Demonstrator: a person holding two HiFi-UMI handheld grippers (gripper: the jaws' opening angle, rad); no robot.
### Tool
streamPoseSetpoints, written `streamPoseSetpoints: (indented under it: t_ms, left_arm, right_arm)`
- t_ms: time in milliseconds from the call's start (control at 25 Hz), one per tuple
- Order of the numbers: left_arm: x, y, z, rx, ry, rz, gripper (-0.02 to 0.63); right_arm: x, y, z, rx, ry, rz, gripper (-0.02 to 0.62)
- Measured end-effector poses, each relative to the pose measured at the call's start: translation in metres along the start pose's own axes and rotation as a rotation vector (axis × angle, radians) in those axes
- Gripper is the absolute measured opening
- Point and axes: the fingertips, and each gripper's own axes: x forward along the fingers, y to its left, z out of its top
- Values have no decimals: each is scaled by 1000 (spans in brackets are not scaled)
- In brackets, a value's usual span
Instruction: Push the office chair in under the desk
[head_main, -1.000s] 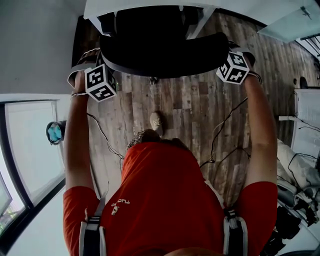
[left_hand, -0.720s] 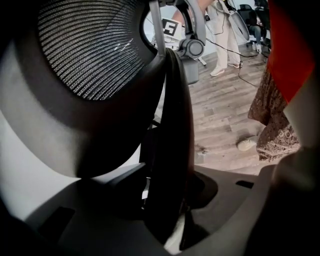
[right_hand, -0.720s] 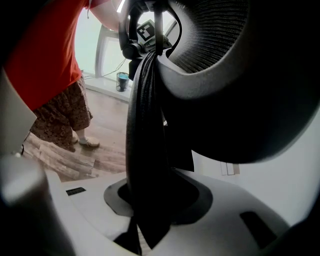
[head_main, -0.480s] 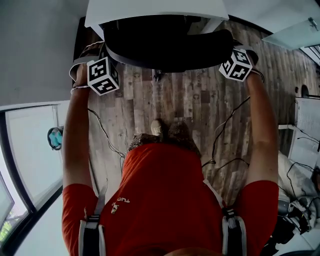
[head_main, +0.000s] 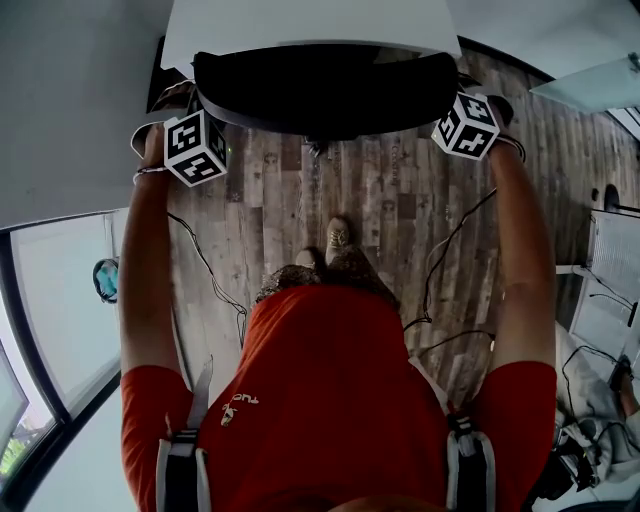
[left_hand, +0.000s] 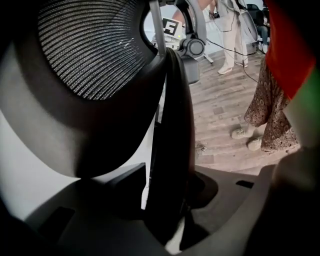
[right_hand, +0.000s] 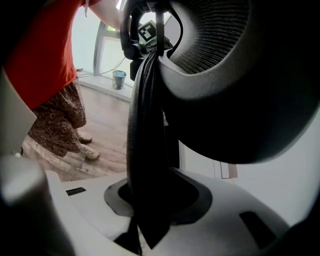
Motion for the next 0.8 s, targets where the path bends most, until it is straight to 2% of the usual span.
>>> streamPoseSetpoints:
  t_ms: [200, 480, 800]
  left_arm:
    - [22, 22, 4, -7, 12, 4, 173]
    - [42, 47, -12, -13, 27, -6, 175]
    - [49, 61, -3, -17, 9, 27, 178]
  right_arm:
    - [14, -26, -16, -9, 0, 7, 129]
    - [27, -52, -3, -3, 1, 5, 129]
    - [33, -69, -19, -10, 6, 13, 130]
